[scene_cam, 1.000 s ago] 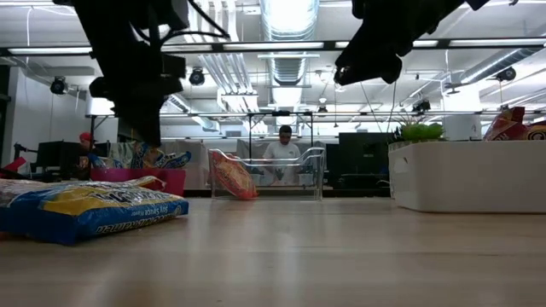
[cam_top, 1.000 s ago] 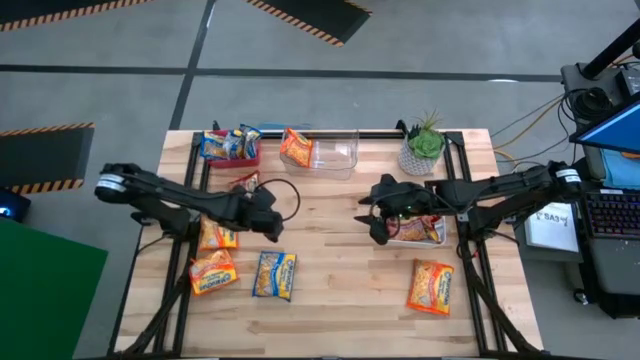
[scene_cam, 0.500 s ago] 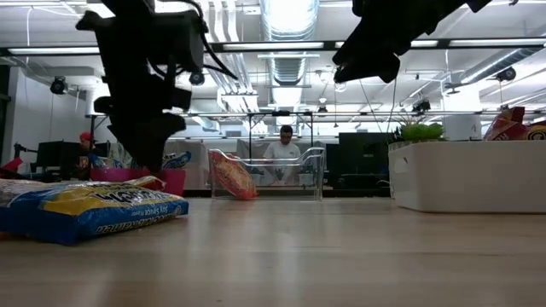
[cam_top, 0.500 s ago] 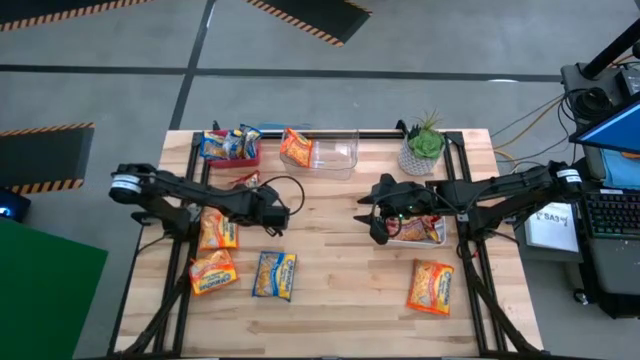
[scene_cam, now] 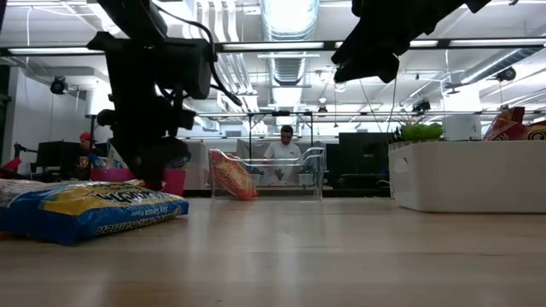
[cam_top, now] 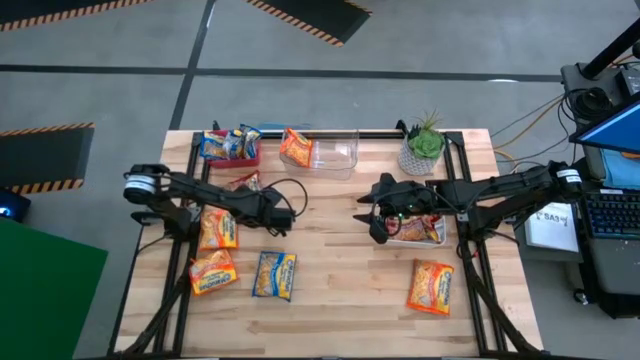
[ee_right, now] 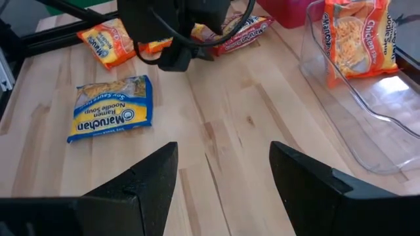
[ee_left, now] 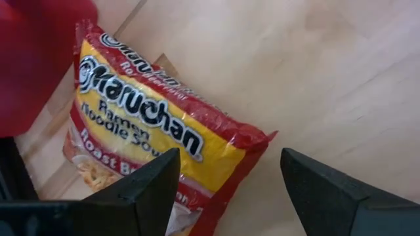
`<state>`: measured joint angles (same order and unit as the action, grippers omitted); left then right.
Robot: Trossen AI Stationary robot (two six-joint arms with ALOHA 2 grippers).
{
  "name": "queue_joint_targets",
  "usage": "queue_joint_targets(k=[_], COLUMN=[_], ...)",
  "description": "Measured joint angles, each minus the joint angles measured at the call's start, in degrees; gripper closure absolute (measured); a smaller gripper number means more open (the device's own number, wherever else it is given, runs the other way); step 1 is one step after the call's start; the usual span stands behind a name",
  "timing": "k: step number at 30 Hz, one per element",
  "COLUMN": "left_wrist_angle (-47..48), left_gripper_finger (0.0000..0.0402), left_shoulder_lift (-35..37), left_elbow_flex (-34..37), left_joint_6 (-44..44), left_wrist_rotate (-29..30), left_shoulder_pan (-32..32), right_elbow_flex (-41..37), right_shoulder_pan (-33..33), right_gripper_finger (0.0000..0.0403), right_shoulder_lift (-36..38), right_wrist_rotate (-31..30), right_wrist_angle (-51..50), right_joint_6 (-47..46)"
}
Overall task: Sort Maruchan noodles
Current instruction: Put the red noodle pack into the white bin
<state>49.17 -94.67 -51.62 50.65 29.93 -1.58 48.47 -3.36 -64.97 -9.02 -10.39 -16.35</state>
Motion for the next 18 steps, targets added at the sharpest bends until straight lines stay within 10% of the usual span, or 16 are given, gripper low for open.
queue_joint_targets(k=[18], left_wrist_angle=[0.48], left_gripper_finger=[0.0155], left_shoulder_lift=[0.15], left_elbow_flex=[-0.04], left_joint_6=[0.08], left_wrist_rotate=[-0.52], left_shoulder_pan=[-1.31], right_elbow_flex=[0.02], right_shoulder_pan=[0.02], right_gripper_finger=[0.0174], right_shoulder_lift=[-0.04], right_wrist_rotate=[-0.01], right_wrist_angle=[0.00], right_joint_6=[0.49])
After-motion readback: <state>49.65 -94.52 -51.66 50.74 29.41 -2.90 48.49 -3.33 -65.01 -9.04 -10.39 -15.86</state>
